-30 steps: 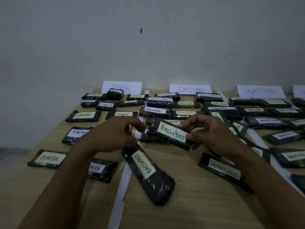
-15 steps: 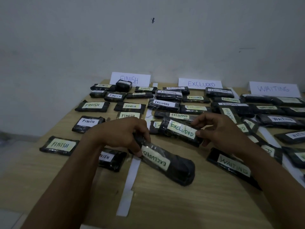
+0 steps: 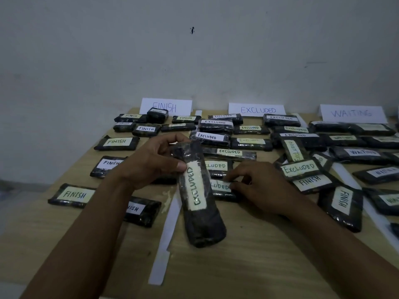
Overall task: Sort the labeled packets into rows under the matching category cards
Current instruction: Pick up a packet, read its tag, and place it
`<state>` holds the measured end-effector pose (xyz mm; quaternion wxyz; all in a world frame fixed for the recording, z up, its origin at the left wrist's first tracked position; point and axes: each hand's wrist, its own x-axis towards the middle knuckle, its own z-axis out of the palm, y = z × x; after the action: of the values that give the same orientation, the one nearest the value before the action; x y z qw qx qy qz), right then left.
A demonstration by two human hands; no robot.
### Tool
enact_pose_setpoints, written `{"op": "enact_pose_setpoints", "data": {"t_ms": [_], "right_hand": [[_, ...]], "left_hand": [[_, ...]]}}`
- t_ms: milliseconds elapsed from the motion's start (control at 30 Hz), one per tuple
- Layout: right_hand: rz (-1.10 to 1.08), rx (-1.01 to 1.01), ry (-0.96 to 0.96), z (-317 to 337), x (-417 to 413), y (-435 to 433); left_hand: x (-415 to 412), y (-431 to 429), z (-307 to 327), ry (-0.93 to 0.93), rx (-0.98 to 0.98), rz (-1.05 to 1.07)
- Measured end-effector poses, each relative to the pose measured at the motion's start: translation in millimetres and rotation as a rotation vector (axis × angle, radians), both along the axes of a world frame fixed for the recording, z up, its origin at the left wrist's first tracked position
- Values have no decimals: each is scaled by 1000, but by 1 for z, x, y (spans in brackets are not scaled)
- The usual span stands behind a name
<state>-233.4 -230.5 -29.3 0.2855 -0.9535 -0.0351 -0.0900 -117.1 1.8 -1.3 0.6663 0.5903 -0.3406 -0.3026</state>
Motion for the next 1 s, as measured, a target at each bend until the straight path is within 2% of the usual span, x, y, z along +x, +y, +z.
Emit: {"op": "enact_pose_setpoints", "data": {"t_ms": [200,233,333,400,467,567,667,733,800,900,1000], "right_hand": [[-13,-2,-74,-4,1,-3],[-37,100,-90,-1,1,-2],[27,738,16,14,-3,-1],[126,924,95,23,-7,-4],[180,927,132,26,-14,-4],[137,877,87,22,-27,-3],[64,849,40,19,-41,-7],[12,871,22,18,-52,-10],[-51,897,17,16,-62,-11],[-99,854,17,7,-72,-10],[-89,837,75,-3,-75,-7]], "left_hand": [[-8,-20,-7,62,-16,73],[-11,-24,-7,70,-8,90],[-21,-34,-7,43,67,116],[-29,-41,-7,-10,122,95],[-35,-47,-7,-100,179,88],[-41,-53,-8,-196,222,85],[-41,-53,-7,-115,210,131],[-37,-50,-9,-147,207,205],[-30,-47,-13,-299,249,272],[-23,-46,-20,-627,412,301],[-20,-46,-27,-773,520,245]]}}
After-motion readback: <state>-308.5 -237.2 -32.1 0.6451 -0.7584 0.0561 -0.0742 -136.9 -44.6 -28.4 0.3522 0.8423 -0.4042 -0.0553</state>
